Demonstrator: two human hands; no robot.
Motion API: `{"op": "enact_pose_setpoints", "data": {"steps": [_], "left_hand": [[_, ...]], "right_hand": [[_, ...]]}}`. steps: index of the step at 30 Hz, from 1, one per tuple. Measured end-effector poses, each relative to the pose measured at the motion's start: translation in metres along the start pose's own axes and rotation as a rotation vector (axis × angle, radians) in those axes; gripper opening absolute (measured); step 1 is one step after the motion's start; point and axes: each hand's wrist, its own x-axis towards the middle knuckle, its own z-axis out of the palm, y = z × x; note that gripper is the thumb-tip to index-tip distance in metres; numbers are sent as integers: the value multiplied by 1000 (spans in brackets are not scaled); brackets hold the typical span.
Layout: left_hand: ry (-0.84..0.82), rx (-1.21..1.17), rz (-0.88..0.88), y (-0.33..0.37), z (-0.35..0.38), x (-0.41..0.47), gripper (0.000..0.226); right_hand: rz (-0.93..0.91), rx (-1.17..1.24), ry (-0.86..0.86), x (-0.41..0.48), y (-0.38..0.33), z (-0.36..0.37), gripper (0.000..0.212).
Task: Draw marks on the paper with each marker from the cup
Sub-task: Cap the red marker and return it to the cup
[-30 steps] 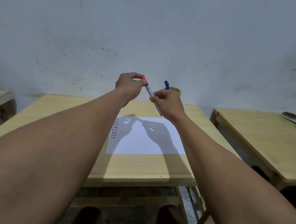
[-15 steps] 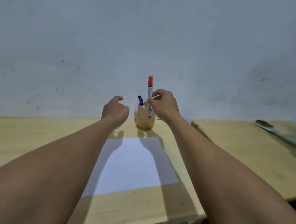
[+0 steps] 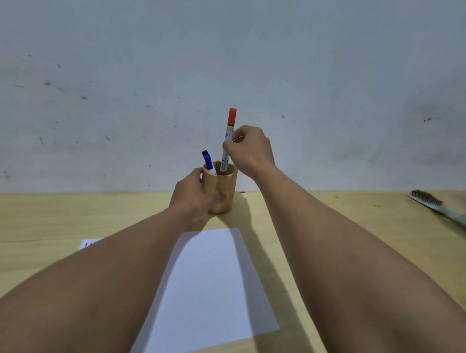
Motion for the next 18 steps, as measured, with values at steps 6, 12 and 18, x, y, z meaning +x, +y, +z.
{"op": "enact_pose_setpoints", "data": {"steps": [6,12,18], "left_hand": [[63,-57,26,-14,7,9,63],[72,-81,40,-15,8,10,59],[71,-60,42,-14,7,9,59]], "right_hand": [[55,-59,-54,2,20,17,4],[181,-163,-135,9,28,30,16],[206,-228,-136,12,33,35,37]]}}
